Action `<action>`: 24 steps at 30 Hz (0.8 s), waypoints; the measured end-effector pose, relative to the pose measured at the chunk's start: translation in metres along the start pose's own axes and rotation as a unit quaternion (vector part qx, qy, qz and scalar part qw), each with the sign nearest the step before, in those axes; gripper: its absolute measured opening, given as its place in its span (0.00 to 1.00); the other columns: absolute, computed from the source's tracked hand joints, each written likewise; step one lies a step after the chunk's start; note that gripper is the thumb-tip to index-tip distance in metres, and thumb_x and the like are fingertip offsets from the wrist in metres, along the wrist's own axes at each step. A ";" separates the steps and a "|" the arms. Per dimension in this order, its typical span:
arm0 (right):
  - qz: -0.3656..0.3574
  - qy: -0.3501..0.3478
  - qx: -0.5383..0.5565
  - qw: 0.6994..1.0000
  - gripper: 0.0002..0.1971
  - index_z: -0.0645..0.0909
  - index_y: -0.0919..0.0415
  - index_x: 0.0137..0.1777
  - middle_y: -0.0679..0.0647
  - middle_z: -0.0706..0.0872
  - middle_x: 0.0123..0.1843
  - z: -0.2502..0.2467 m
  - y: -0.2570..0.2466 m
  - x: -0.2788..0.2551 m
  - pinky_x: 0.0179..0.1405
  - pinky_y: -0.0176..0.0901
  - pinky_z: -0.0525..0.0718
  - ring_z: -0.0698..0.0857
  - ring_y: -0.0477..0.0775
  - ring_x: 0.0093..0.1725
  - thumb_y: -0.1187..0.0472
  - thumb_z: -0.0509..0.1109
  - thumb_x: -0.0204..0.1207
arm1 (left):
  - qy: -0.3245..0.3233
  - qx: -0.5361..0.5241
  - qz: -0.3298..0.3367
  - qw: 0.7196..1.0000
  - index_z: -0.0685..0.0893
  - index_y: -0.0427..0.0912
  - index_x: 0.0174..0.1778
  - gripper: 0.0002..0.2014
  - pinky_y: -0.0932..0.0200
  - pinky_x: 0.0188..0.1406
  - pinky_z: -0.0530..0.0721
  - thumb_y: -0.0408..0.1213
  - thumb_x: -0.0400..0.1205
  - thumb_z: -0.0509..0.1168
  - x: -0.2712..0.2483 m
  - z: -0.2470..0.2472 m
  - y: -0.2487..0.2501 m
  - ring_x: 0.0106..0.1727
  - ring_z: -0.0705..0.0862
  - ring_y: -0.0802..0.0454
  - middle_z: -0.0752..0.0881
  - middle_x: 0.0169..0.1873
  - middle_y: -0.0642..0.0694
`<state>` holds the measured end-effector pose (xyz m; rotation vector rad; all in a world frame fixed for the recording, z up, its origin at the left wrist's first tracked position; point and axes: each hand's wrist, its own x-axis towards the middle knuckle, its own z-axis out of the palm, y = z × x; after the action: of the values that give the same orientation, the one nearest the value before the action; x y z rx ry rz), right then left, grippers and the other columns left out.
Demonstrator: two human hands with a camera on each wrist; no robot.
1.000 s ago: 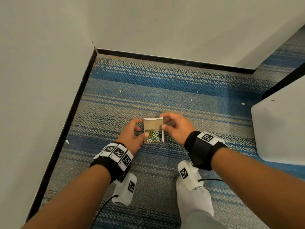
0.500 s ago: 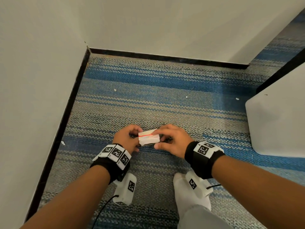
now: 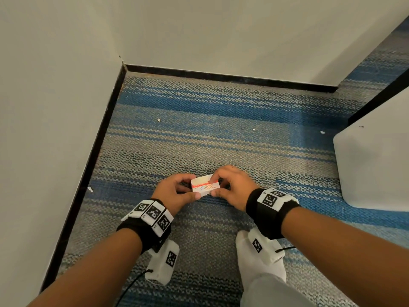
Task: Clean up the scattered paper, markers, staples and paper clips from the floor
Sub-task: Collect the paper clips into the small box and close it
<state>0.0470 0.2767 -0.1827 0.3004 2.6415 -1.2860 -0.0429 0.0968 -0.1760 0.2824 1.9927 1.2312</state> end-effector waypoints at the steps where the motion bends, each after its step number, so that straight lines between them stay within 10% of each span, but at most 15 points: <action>1: 0.007 -0.003 -0.010 1.000 0.13 0.82 0.56 0.53 0.54 0.81 0.56 0.001 -0.001 0.000 0.56 0.42 0.75 0.76 0.48 0.52 0.58 0.77 0.69 | 0.007 0.014 0.003 1.000 0.80 0.54 0.48 0.22 0.63 0.42 0.87 0.25 0.67 0.76 0.001 0.001 0.000 0.43 0.87 0.51 0.85 0.46 0.50; 6: 0.009 -0.005 -0.029 1.000 0.13 0.82 0.56 0.54 0.54 0.81 0.55 0.000 -0.006 0.000 0.52 0.37 0.72 0.78 0.53 0.54 0.56 0.75 0.71 | 0.018 0.056 0.013 0.998 0.81 0.50 0.54 0.19 0.53 0.50 0.86 0.28 0.70 0.74 0.003 0.000 0.000 0.44 0.87 0.47 0.85 0.49 0.47; 24: -0.030 -0.068 -0.152 0.986 0.21 0.78 0.55 0.65 0.54 0.72 0.71 0.000 -0.006 -0.006 0.59 0.52 0.81 0.79 0.58 0.63 0.46 0.68 0.75 | -0.018 0.228 0.059 0.972 0.79 0.44 0.66 0.27 0.76 0.40 0.79 0.29 0.70 0.74 0.002 0.000 0.005 0.42 0.84 0.56 0.81 0.58 0.44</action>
<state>0.0508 0.2726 -0.1768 0.0832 2.6921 -0.8644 -0.0453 0.1004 -0.1723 0.6504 2.2350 0.8140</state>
